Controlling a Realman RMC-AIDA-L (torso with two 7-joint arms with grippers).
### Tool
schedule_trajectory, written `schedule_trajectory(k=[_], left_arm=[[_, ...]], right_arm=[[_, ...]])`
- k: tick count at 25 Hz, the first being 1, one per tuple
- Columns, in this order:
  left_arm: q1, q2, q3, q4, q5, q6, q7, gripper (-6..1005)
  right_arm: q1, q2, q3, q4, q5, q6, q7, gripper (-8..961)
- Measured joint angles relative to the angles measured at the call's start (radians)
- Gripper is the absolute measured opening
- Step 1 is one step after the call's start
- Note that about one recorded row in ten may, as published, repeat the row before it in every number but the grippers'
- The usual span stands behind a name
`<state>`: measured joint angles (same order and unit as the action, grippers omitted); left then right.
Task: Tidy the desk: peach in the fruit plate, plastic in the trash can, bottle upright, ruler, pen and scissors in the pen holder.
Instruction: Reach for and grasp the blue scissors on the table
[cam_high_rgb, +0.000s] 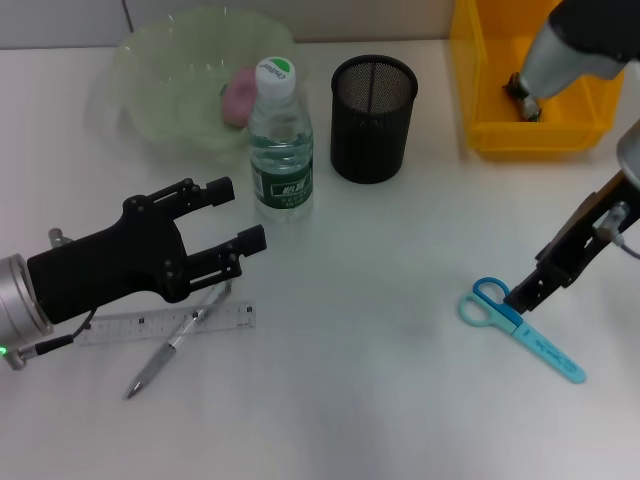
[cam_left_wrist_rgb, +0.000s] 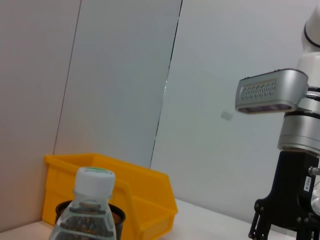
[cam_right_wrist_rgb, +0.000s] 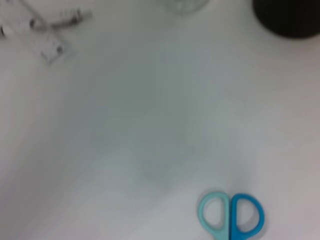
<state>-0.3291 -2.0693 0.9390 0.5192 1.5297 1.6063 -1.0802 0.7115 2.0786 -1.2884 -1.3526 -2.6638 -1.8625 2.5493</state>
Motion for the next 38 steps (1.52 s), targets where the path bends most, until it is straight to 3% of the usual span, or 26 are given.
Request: schedule_trajectory(k=[13,38], left_arm=[[0.001,0.000,0.000,-0.015,-0.005,-0.006,0.028,728],[-0.003,0.000,0.001,-0.016,-0.005,-0.047,0.029,728]], right_arm=[[0.022,0.001,-0.029,0.115,-0.013,0.035,-0.003,722],[0.033,0.008,-0.166,0.205,-0.019,0.148,0.015,723]])
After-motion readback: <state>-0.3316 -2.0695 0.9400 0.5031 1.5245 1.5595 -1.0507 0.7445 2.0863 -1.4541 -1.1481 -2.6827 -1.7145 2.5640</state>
